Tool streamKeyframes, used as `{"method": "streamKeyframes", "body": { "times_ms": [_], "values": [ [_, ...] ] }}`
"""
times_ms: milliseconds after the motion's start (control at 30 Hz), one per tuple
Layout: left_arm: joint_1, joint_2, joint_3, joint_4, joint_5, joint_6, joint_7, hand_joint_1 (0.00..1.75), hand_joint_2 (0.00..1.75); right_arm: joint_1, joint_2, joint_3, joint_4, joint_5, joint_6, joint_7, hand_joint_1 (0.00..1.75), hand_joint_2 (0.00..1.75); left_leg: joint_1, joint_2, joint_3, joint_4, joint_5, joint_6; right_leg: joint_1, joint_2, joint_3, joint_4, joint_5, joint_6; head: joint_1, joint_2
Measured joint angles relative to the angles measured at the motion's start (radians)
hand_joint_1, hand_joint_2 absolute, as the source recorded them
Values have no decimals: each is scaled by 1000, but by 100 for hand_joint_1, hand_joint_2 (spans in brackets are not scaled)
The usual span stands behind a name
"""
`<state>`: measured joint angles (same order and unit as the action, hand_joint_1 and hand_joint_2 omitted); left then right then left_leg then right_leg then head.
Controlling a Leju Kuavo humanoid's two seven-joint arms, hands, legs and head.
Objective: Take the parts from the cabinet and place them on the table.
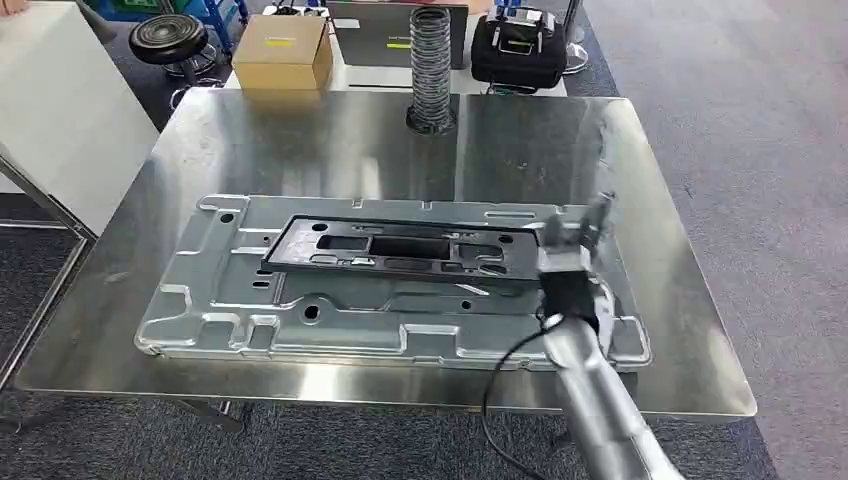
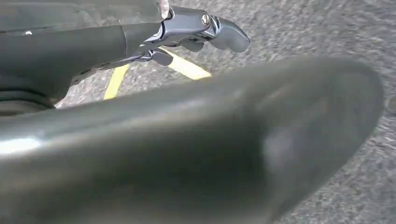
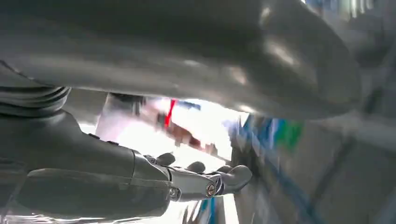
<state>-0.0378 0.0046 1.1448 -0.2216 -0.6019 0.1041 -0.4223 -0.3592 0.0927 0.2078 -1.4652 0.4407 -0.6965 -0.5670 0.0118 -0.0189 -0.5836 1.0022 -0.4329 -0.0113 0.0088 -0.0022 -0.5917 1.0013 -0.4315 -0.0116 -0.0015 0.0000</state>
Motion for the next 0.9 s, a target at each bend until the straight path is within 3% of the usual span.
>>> {"method": "streamKeyframes", "body": {
  "times_ms": [33, 67, 167, 200, 233, 267, 333, 367, 400, 500, 533, 567, 600, 667, 700, 733, 767, 833, 867, 900],
  "values": [
    [2, -1, 6, 0, -1, 3, 0, 0, 0, 50, 1, -43, -57, -14, -3, -23, 0, 0, -1, 3, -2, 7, -14, -3, -14, -5, 4, -14, 8, -6, 0, 0],
    [5, -3, 11, 0, -2, 4, 0, 0, 0, 85, 1, -82, -108, -22, -6, -36, 0, 0, -3, 8, -10, 36, -47, -7, -13, -5, 5, -19, 11, -11, -1, 0],
    [3, -3, 23, 0, -3, 8, 0, 0, 0, 157, 1, -140, -198, -23, -5, -39, 0, 0, 2, 11, -89, 260, -175, -19, -12, -5, -4, -17, 17, -15, -6, 0],
    [2, -4, 26, 0, -4, 9, 1, 0, 0, 172, 1, -152, -215, -20, -5, -39, 0, 0, 3, 11, -103, 309, -191, -22, -12, -5, -9, -15, 19, -14, -7, 0],
    [2, -5, 28, 0, -5, 9, 1, 0, 0, 182, 2, -162, -228, -15, -4, -41, 0, 0, 4, 12, -92, 304, -182, -23, -13, -4, -14, -11, 22, -14, -7, 0],
    [1, -5, 30, 0, -5, 9, 0, 0, 0, 194, 4, -179, -246, -14, -3, -51, 0, 0, 5, 12, -56, 249, -154, -23, -13, -3, -20, -5, 24, -11, -7, 0],
    [-3, -5, 36, -1, -9, 10, 0, 0, 0, 238, 11, -217, -293, -42, -3, -69, 0, 0, 8, 12, 57, 64, -87, -21, -13, -3, -27, 3, 27, -5, -7, 0],
    [-6, -5, 39, -1, -13, 10, 0, 0, 0, 268, 15, -240, -324, -61, -3, -76, 0, 0, 7, 10, 90, -8, -98, -14, -12, -6, -30, 8, 31, 1, -7, 0],
    [-6, -6, 42, -2, -15, 10, -2, 0, 0, 296, 16, -258, -347, -73, -3, -80, 0, 0, -1, 8, 87, -8, -80, -7, -8, -6, -31, 8, 33, 7, -3, 0],
    [-4, -6, 51, -2, -17, 10, -1, 0, 0, 359, 19, -301, -396, -113, 0, -87, 0, 0, -5, 10, 80, -1, -70, 11, -13, -3, -32, 1, 51, 27, -3, 0],
    [-5, -7, 53, -2, -17, 10, -1, 0, 0, 377, 19, -315, -408, -128, 2, -88, 0, 0, 0, 13, 74, -9, -55, 20, -14, 0, -37, 4, 50, 34, -2, 0],
    [-8, -7, 53, -2, -18, 9, -2, 0, 0, 393, 19, -326, -415, -136, 6, -89, 0, 0, 1, 19, 66, -10, -45, 28, -18, 1, -48, 26, 14, 39, -2, 0],
    [-10, -7, 54, -2, -18, 8, -2, 0, 0, 405, 19, -340, -421, -143, 13, -89, 0, 0, 1, 20, 53, -10, -36, 36, -19, 1, -70, 82, -48, 42, 3, 0],
    [-10, -7, 57, -2, -18, 5, -3, 0, 0, 424, 19, -362, -425, -150, 18, -85, 0, 0, -2, 24, 28, -9, -18, 39, -22, 1, -117, 240, -156, 49, 2, 0],
    [-10, -7, 58, -2, -21, 3, -3, 0, 0, 434, 19, -373, -425, -151, 24, -80, 0, 0, -2, 25, 14, -7, -9, 39, -22, 1, -129, 302, -179, 51, 3, 0],
    [-10, -7, 59, -2, -24, 3, -3, 0, 0, 445, 19, -385, -425, -151, 31, -73, 0, 0, -3, 25, 2, -6, -1, 37, -22, 1, -121, 323, -173, 52, 2, 0],
    [-10, -7, 60, -2, -26, 2, -3, 0, 0, 455, 19, -397, -425, -146, 34, -69, 0, 0, -3, 26, -11, -4, 8, 35, -22, 1, -89, 298, -146, 51, 3, 0],
    [-11, -9, 61, -2, -28, 0, -3, 0, 0, 471, 19, -417, -425, -126, 42, -57, 0, 0, -3, 26, -33, 0, 24, 30, -22, 1, 33, 132, -84, 44, 3, 0],
    [-13, -10, 61, -2, -29, 0, -3, 0, 0, 477, 20, -427, -424, -124, 51, -49, 0, 0, -3, 25, -38, 4, 31, 26, -21, 1, 102, 37, -82, 38, 3, 0],
    [-13, -10, 62, -2, -32, -1, -3, 0, 0, 481, 21, -434, -424, -124, 60, -43, 0, 0, -8, 24, -45, 5, 37, 20, -14, 1, 138, -32, -112, 31, 3, 0]
  ]
}}
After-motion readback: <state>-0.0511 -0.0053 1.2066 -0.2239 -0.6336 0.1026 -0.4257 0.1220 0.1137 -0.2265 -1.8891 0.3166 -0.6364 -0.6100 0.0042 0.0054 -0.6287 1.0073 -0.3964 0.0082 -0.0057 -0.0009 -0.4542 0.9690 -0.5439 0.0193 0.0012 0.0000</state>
